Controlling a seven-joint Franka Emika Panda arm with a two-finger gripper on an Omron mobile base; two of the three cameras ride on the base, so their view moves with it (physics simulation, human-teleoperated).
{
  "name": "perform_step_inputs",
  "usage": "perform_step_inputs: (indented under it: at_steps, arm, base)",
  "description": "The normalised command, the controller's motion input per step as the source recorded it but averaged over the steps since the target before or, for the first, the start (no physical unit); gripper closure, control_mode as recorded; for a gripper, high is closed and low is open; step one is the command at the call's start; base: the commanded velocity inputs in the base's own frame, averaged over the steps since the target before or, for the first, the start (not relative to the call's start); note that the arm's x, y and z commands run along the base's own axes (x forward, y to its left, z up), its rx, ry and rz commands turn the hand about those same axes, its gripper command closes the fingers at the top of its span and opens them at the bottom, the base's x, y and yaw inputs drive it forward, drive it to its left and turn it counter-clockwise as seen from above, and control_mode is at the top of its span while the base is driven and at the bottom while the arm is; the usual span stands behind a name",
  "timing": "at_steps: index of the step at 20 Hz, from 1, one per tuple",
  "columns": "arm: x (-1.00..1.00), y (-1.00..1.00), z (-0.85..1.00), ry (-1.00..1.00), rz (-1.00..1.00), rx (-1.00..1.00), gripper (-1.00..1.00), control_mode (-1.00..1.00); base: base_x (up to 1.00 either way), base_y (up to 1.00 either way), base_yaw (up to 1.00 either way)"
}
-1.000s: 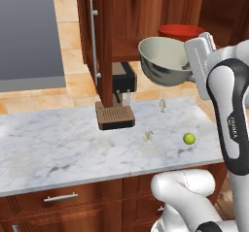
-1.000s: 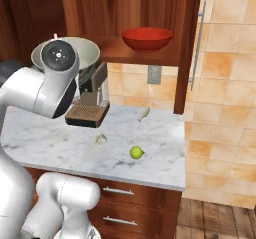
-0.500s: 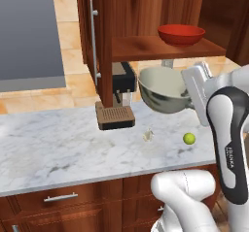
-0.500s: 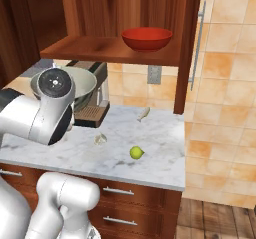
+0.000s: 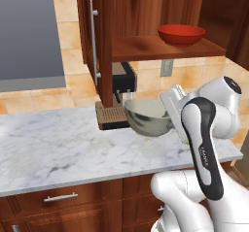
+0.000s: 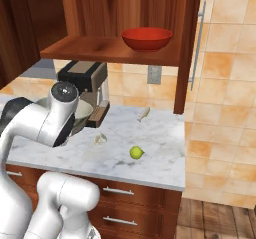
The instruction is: Pick both bowls and place them on the counter. Then place the garlic in one bowl and place the pear in the other bowl.
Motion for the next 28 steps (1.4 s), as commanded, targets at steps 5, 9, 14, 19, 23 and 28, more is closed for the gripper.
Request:
perform_step_inputs:
  at_steps: [5,9,14,19,23,28]
  arm:
    - [0.43,0.42,-0.89,0.13,0.00,0.04,1.00,-1.00]
    - [0.53,0.17,-0.79,0.03,0.00,0.00,1.00,-1.00]
    - [0.60,0.15,-0.66,0.00,0.00,-0.04,1.00,-1.00]
    - [0.44,0.24,-0.65,0.00,0.01,-0.03,1.00,-1.00]
    - [0.25,0.17,-0.63,0.02,0.03,-0.05,1.00,-1.00]
    - [0.05,0.05,-0.60,0.04,0.02,-0.07,1.00,-1.00]
  base:
    - [0.00,0.00,0.00]
    - [0.00,0.00,0.00]
    - [0.00,0.00,0.00]
    - [0.00,0.00,0.00]
    - [0.00,0.00,0.00]
    - [0.00,0.00,0.00]
